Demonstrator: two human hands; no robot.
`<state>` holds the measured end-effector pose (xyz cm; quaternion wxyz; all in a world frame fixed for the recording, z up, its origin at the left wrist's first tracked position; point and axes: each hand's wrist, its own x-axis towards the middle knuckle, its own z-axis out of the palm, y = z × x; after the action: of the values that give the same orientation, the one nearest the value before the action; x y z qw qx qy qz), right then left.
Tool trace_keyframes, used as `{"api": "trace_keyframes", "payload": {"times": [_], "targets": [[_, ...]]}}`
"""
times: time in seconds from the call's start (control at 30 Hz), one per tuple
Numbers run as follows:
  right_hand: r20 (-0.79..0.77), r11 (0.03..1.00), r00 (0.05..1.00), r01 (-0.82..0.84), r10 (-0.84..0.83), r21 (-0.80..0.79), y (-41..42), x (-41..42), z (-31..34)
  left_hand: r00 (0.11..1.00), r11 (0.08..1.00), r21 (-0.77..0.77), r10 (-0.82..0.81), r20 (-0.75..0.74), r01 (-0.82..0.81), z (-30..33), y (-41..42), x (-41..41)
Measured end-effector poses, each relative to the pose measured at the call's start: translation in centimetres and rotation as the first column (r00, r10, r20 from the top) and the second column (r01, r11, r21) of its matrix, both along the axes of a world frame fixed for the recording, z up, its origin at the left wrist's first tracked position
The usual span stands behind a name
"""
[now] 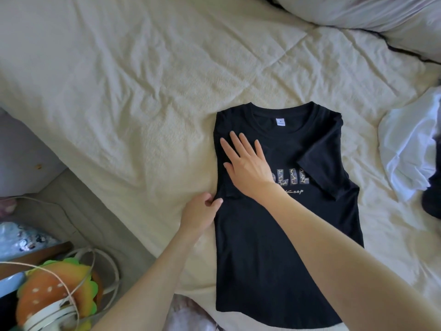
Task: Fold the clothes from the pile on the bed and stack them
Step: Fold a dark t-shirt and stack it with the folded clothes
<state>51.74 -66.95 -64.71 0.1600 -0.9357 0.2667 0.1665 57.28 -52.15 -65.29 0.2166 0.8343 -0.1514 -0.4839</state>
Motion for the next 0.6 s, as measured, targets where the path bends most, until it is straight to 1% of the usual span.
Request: {"api": "trace_keyframes", "payload": {"times": [0.07,0.13,0.17,0.27,0.37,0.47,0.57,0.6], "targets": [[0.031,0.999,0.999,0.041,-0.042,0.025,1.4,-2.5,0.1,0.993,0.996,-0.028,0.083,-0.088,-0.086,0.3,0.7,-0.5],[0.008,0.995,0.996,0.086,-0.086,0.056,3.3,-5.8,0.1,0.98,0.989,-0.035,0.134,-0.148,-0.14,0.6,1.7,-1.6],[-0.02,0.992,0.994,0.11,-0.108,0.069,4.3,-7.7,0.0,0.979,0.99,-0.033,0.133,-0.152,-0.14,0.8,2.3,-2.1],[-0.12,0.976,0.976,0.193,-0.18,0.103,7.6,-13.9,-0.2,0.986,0.992,-0.016,0.124,-0.116,-0.127,1.0,4.3,-4.1],[-0.172,0.961,0.957,0.254,-0.233,0.112,10.4,-19.6,0.3,0.987,0.991,0.007,0.134,-0.091,-0.134,1.2,6.3,-6.7],[-0.143,0.933,0.938,0.336,-0.317,0.133,12.1,-23.4,1.1,0.992,0.992,0.01,0.128,-0.013,-0.128,1.4,8.1,-9.4],[-0.087,0.888,0.897,0.442,-0.434,0.129,12.7,-27.2,1.7,0.984,0.987,0.01,0.162,0.072,-0.163,1.3,10.2,-12.5],[-0.094,0.876,0.884,0.466,-0.457,0.126,12.7,-28.3,1.7,0.981,0.985,0.017,0.171,0.094,-0.174,1.2,10.8,-13.3]]}}
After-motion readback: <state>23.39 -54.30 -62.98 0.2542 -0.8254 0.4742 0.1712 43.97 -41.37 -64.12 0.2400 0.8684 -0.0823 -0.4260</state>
